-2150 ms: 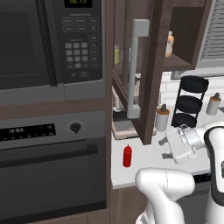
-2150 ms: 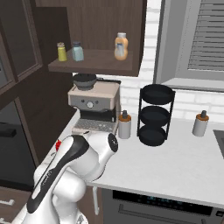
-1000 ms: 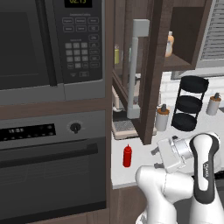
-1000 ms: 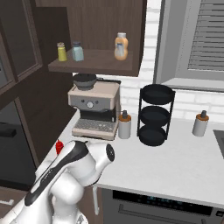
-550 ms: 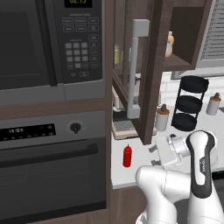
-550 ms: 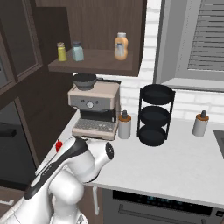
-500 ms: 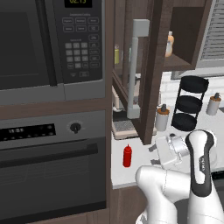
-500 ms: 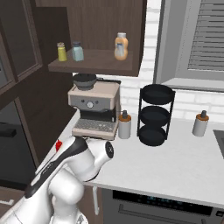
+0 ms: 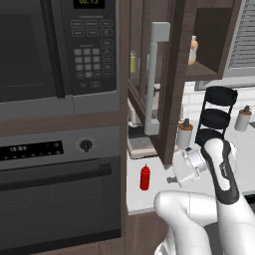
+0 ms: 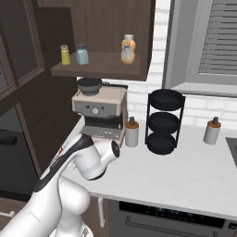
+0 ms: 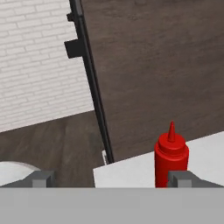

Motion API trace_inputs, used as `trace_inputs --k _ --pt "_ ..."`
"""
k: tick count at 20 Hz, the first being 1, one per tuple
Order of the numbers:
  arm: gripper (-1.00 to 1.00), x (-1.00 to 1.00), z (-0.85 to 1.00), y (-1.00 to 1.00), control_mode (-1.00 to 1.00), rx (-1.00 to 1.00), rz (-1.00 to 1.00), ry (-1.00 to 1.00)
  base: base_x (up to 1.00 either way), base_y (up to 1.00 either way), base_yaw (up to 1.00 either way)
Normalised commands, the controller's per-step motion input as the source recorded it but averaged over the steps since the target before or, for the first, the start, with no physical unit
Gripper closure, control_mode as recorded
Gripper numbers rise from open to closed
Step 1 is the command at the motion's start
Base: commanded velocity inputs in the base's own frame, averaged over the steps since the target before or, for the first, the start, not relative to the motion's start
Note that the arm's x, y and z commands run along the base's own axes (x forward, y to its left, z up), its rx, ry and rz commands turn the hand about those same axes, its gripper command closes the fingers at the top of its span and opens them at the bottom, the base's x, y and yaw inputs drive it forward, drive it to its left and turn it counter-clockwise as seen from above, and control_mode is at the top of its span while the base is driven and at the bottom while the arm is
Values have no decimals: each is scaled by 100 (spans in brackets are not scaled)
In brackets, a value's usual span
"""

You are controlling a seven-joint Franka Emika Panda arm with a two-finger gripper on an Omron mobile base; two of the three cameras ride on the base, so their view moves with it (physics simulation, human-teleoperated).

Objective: Put the shaker and condiment bottle from the counter next to their counterparts in the cabinet.

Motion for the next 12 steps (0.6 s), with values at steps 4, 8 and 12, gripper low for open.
trace_inputs --k 4,8,12 --pt "-100 16 -28 17 -100 0 4 0 0 0 0" --pt "-100 13 -25 17 -100 0 4 0 0 0 0" --pt "-100 18 -24 18 -100 0 3 0 0 0 0"
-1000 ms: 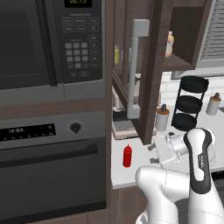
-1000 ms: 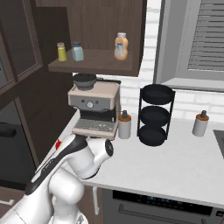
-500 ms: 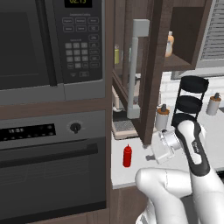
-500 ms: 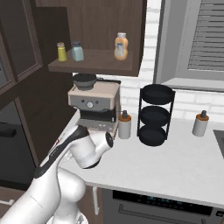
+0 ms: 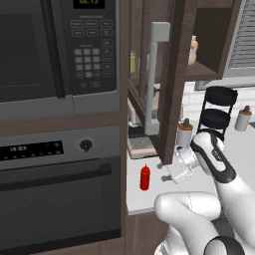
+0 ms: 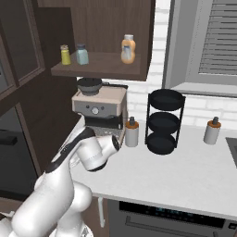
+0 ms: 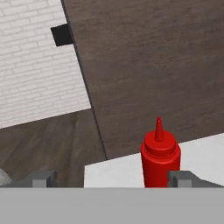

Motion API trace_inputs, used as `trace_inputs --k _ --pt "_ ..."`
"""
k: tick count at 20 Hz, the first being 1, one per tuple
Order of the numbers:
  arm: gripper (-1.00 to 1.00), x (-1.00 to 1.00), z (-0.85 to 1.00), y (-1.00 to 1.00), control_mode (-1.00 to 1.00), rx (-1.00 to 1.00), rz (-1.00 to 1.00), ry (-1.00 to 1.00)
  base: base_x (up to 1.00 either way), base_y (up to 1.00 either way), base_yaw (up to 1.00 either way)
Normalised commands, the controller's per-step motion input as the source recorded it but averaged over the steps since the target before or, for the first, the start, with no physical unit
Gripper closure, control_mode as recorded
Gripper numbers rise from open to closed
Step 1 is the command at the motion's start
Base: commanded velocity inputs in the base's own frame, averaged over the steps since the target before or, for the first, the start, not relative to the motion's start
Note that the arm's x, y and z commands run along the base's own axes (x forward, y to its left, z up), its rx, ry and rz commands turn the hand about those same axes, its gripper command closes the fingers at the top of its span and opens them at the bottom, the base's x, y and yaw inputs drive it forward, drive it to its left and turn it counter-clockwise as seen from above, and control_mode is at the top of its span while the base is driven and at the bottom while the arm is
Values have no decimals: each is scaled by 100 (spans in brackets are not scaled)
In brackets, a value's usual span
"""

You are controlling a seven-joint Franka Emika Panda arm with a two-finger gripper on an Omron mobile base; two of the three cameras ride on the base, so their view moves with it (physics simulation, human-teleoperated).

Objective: Put the shaker and condiment bottle from the counter next to their counterparts in the cabinet.

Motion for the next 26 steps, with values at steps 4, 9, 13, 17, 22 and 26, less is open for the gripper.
trace_inputs --k 4,9,13,17,22,26 --pt "-100 22 -22 11 -100 0 2 0 0 0 0" --pt "-100 11 -18 8 -100 0 2 0 0 0 0" --pt "-100 19 -19 10 -100 0 1 0 0 0 0" --pt "-100 25 -20 9 -100 0 0 0 0 0 0" --pt "-100 24 -17 3 -100 0 0 0 0 0 0" --pt "-100 23 -15 1 -100 0 1 2 0 0 0"
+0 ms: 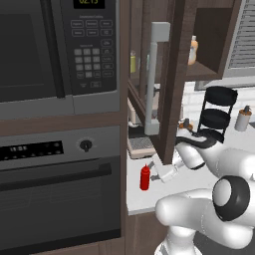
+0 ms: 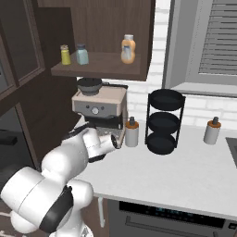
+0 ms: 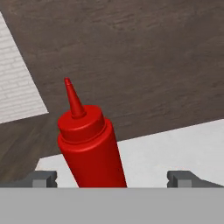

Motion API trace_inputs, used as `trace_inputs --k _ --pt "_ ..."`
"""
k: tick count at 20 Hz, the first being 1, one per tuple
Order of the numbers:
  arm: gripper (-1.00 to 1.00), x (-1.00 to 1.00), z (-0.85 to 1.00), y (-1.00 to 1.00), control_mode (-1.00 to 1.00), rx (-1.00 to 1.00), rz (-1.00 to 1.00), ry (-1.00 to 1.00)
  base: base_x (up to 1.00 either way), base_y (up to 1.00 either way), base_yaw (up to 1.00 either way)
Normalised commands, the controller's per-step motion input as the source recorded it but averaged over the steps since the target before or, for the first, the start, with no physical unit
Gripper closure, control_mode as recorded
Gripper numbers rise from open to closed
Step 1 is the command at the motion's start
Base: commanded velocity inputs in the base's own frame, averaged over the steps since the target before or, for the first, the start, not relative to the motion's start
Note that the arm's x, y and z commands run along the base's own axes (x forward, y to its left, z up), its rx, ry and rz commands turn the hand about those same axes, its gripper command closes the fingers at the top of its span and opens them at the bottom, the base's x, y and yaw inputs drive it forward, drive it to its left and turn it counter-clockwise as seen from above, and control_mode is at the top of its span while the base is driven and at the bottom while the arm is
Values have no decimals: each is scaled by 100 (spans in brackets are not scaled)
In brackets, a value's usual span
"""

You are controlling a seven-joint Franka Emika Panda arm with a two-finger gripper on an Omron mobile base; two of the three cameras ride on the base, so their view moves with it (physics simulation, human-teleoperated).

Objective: Put the shaker and condiment bottle from the counter next to their counterparts in the cabinet.

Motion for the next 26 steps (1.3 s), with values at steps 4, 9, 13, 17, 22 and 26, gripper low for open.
trace_inputs --k 4,9,13,17,22,26 --pt "-100 23 -21 11 -100 1 2 8 0 0 0" --pt "-100 23 -26 17 -100 1 3 10 0 0 0" --pt "-100 21 -24 16 -100 0 4 6 0 0 0" --pt "-100 6 -20 25 -100 1 4 4 0 0 0" --pt "100 -16 0 46 -100 8 9 0 0 0 0" --pt "100 -36 0 26 -100 10 4 -1 0 0 0"
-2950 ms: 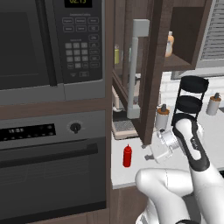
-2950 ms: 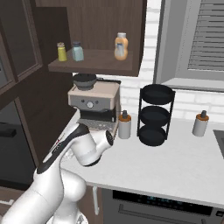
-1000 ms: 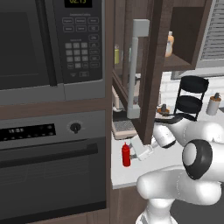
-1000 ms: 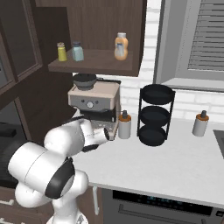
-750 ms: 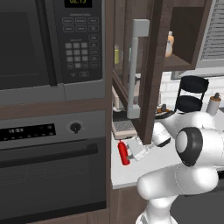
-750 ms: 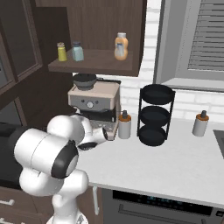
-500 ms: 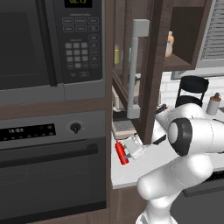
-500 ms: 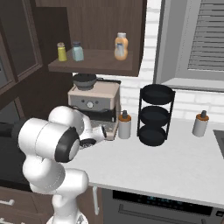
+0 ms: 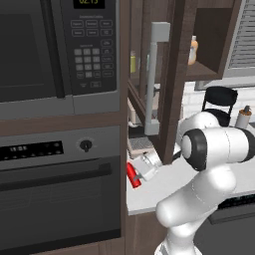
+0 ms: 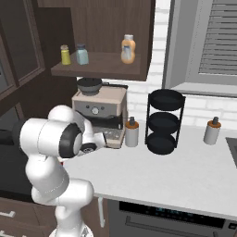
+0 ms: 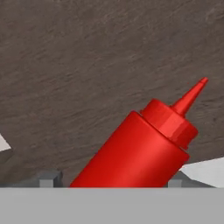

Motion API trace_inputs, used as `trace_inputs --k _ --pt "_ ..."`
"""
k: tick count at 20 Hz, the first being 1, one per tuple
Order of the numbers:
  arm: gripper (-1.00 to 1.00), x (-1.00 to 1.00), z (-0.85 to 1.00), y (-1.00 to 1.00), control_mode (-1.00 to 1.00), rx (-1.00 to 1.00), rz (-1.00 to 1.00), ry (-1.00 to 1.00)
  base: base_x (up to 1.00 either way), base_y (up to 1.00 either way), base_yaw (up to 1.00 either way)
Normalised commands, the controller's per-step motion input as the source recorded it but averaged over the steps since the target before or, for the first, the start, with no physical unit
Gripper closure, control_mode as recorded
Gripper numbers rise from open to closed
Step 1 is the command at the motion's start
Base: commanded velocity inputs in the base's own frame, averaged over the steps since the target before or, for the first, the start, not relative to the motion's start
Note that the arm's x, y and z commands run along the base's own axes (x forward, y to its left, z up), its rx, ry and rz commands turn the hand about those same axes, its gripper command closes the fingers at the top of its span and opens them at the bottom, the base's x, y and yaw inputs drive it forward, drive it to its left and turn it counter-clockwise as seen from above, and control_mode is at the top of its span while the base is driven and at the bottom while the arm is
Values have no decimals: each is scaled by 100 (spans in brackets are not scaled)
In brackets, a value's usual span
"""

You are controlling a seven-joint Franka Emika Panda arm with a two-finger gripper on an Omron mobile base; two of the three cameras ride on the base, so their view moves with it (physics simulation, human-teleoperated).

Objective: Put the shaker and condiment bottle from the counter next to their counterparts in the cabinet.

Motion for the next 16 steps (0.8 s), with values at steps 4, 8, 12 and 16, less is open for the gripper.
trace_inputs --k 4,8,12,16 --pt "100 -50 4 -26 -100 14 -5 -12 0 0 0" --pt "100 13 8 -67 -100 14 -17 0 0 0 0" --pt "100 25 60 -51 -100 8 -27 -9 0 0 0" --pt "100 9 79 -20 -100 0 -28 -27 0 0 0"
